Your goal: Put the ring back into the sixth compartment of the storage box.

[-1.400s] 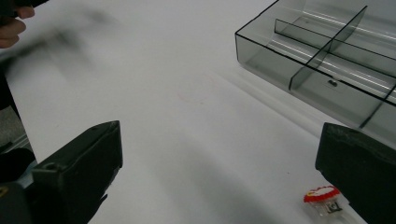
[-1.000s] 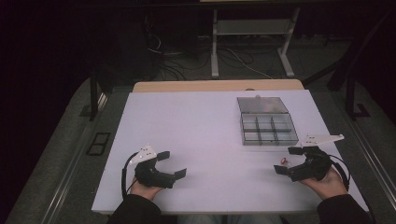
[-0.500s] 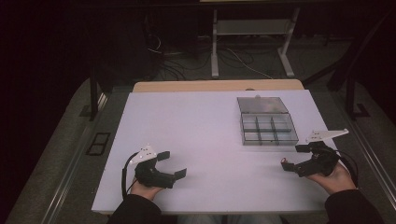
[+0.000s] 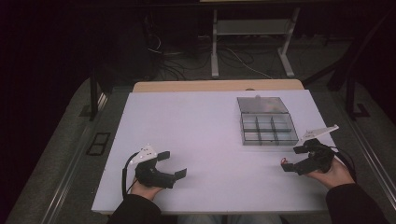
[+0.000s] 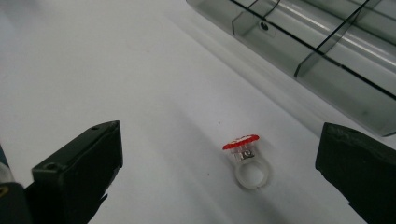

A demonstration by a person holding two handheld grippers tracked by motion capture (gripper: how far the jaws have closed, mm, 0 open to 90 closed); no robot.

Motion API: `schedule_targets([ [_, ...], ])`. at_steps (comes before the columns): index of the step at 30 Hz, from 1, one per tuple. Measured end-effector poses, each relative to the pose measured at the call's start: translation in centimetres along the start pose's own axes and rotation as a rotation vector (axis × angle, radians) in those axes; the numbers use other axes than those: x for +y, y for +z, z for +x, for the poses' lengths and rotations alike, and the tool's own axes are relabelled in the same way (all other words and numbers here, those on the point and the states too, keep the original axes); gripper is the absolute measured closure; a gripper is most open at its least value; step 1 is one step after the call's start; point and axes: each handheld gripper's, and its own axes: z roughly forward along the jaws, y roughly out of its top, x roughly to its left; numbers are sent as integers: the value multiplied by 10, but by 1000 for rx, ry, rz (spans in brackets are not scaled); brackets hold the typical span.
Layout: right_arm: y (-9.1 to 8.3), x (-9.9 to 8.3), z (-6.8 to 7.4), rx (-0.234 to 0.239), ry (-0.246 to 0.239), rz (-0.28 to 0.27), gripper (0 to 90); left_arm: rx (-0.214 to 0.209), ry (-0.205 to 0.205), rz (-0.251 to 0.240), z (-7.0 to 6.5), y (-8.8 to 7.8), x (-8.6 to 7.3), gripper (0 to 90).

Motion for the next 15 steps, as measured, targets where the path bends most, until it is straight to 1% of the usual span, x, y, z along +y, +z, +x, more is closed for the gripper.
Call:
schedule_targets([
  [4, 6, 0, -4, 8, -4, 36, 8, -2, 3, 3, 0, 1, 0, 0],
  [7, 8, 0, -7, 10, -12, 46, 8, -2, 3, 5, 0, 1, 0, 0],
  [11, 11, 0, -9, 3, -5, 69, 7, -2, 4, 6, 0, 1, 0, 0],
  [15, 13, 0, -10, -3, -34, 79, 15, -4, 4, 7, 0, 1, 0, 0],
])
